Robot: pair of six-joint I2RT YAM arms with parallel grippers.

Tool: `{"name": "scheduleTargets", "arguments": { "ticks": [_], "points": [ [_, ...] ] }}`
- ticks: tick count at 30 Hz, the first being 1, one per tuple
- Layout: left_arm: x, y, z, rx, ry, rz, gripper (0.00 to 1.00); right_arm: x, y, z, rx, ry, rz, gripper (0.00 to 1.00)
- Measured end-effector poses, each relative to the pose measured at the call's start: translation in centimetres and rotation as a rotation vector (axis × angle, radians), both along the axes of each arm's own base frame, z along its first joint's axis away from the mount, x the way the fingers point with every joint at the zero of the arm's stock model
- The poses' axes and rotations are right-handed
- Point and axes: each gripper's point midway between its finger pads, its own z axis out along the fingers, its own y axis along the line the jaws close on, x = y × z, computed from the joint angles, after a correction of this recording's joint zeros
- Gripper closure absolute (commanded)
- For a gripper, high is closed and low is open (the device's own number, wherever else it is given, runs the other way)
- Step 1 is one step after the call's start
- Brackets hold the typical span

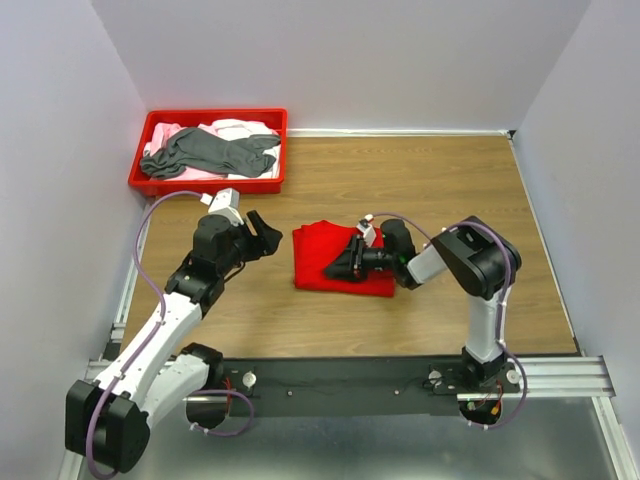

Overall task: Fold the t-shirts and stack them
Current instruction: Neatly place the folded tshirt to the corner

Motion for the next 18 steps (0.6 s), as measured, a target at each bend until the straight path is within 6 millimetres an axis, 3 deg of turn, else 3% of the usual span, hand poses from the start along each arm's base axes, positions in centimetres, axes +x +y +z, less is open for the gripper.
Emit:
{"name": "scheduleTargets", "arguments": {
  "ticks": [6,10,12,14,16,18],
  "points": [
    [0.0,0.7,-0.4,0.063,-0.006,0.002,0.26,0.6,-1.0,1.8,-0.089,-0.055,-0.033,0.51],
    [0.2,0.7,-1.6,0.096,0.02,-0.012,0.26,4.4,-2.9,7.5,-0.144,-0.258,-0.104,0.52],
    [0.2,0.6,-2.3,0.113,0.04,-0.026,0.26,6.8,-5.1,9.9,-0.145,-0.343,-0.159,0.52],
    [0.2,0.4,-3.2,0.124,0.065,-0.041,0.26,8.5,-7.2,10.0,-0.166,-0.361,-0.21,0.53],
    [0.1,0.3,-3.6,0.132,0.08,-0.052,0.27,10.1,-9.9,8.2,-0.209,-0.328,-0.26,0.55],
    [0.1,0.3,-3.7,0.136,0.079,-0.057,0.27,10.7,-11.2,5.6,-0.234,-0.275,-0.269,0.57]
  ]
}}
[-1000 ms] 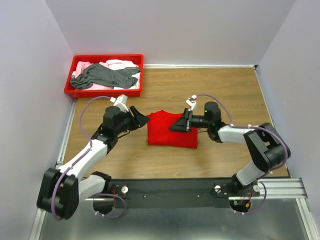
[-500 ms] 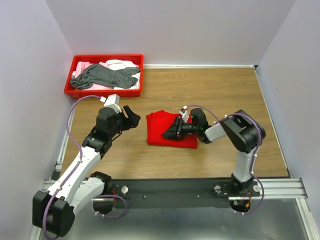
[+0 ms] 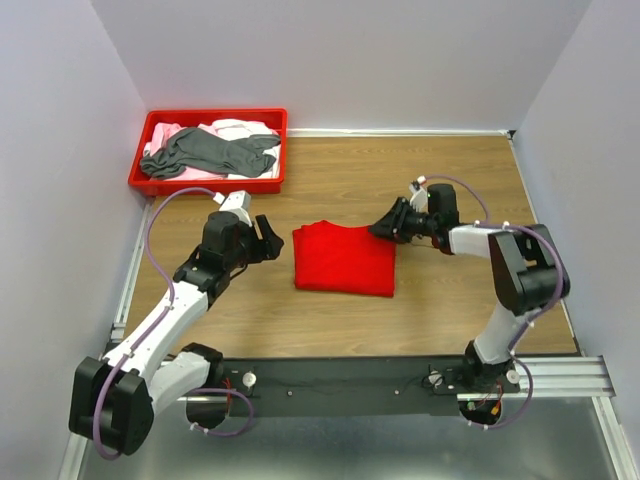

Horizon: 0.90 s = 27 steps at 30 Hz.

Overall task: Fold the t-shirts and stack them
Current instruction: Neatly place the folded tshirt to the corner

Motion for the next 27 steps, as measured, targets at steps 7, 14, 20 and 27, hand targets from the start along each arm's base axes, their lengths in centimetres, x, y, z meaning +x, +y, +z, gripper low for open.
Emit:
{"name": "scheduleTargets", "arguments": {
  "ticks": [7,14,20,27],
  "points": [
    [0.0,0.0,0.0,0.007,-0.002,-0.004,0.27,-0.7,-2.0,-6.3,0.02,0.148,-0.002,0.56],
    [0.0,-0.2,-1.9,0.026,0.056,-0.022,0.26,-1.5,-3.6,-4.0,-0.108,0.109,-0.032,0.36],
    [0.1,-0.6,-3.1,0.043,0.104,-0.042,0.25,-2.6,-6.0,1.5,-0.24,0.004,-0.119,0.34],
    [0.2,-0.9,-4.0,0.068,0.144,-0.076,0.25,-9.3,-6.0,-2.5,-0.37,0.163,-0.104,0.35]
  ]
}}
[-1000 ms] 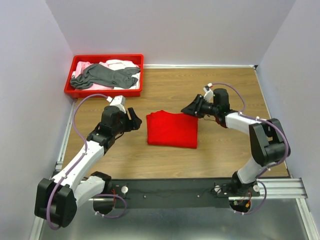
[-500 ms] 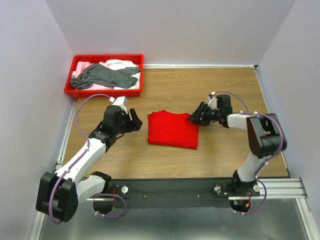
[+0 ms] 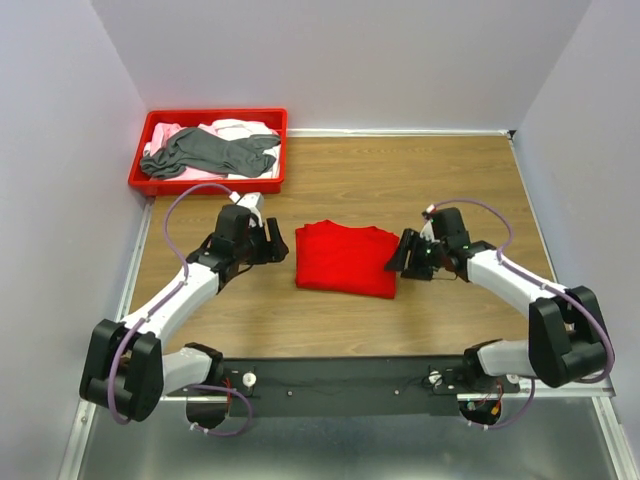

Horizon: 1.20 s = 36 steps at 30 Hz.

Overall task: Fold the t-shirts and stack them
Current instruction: Neatly place the folded tshirt to the corner

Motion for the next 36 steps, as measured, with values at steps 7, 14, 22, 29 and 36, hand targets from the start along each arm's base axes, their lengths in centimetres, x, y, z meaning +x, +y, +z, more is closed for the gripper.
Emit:
{"name": "scheduleTargets", "arguments": {
  "ticks": [7,14,22,29,36],
  "points": [
    [1.6,0.0,2.6,0.029,-0.079,-0.017,0.25,-3.1,0.0,-3.3,-0.051,0.138,0.006,0.41],
    [2.0,0.4,2.4,0.057,-0.085,-0.01,0.25,-2.3,1.5,-4.9,-0.058,0.174,0.046,0.82],
    [1.9,0.6,2.6,0.064,-0.097,-0.002,0.26,4.9,0.3,-4.9,-0.22,0.067,-0.014,0.99],
    [2.1,1.0,3.0,0.068,-0.113,0.013,0.26,16.1,-8.4,-3.9,-0.519,-0.064,-0.228,0.97],
    [2.2,1.4,3.3,0.067,-0.121,0.026,0.26,24.9,-21.6,-2.5,-0.902,-0.118,-0.393,0.42]
  ]
}}
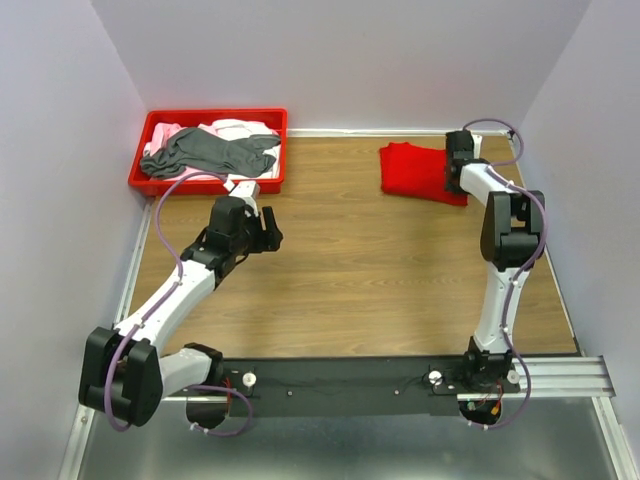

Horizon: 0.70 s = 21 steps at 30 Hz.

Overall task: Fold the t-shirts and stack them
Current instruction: Neatly place the folded tshirt to the corner

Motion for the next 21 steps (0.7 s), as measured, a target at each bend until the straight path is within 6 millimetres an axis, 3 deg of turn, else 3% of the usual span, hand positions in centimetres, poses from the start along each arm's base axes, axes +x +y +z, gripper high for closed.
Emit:
{"name": "scheduleTargets", "arguments": {
  "ticks": [3,6,12,15,20,21],
  "points": [
    [0.1,0.2,0.0,-0.002,0.0,0.005,0.26,1.4,-1.1,1.3,-0.074,0.01,0.015,0.34],
    [0.2,0.5,0.0,-0.007,0.001,0.012,0.26,2.2,0.2,3.7,-0.074,-0.024,0.057,0.31],
    [0.5,1.1,0.1,-0.025,0.005,0.022,0.26,2.9,7.8,8.7,0.028,-0.135,0.219,0.36],
    [0.5,1.1,0.2,-0.034,0.003,0.018,0.26,3.0,11.2,8.8,0.09,-0.146,0.282,0.38],
    [0.5,1.0,0.2,-0.041,0.005,0.01,0.26,1.9,11.4,6.4,0.142,-0.094,0.3,0.47],
    [0.5,1.0,0.2,-0.041,0.005,0.01,0.26,1.6,11.0,5.7,0.151,-0.078,0.297,0.56]
  ]
}}
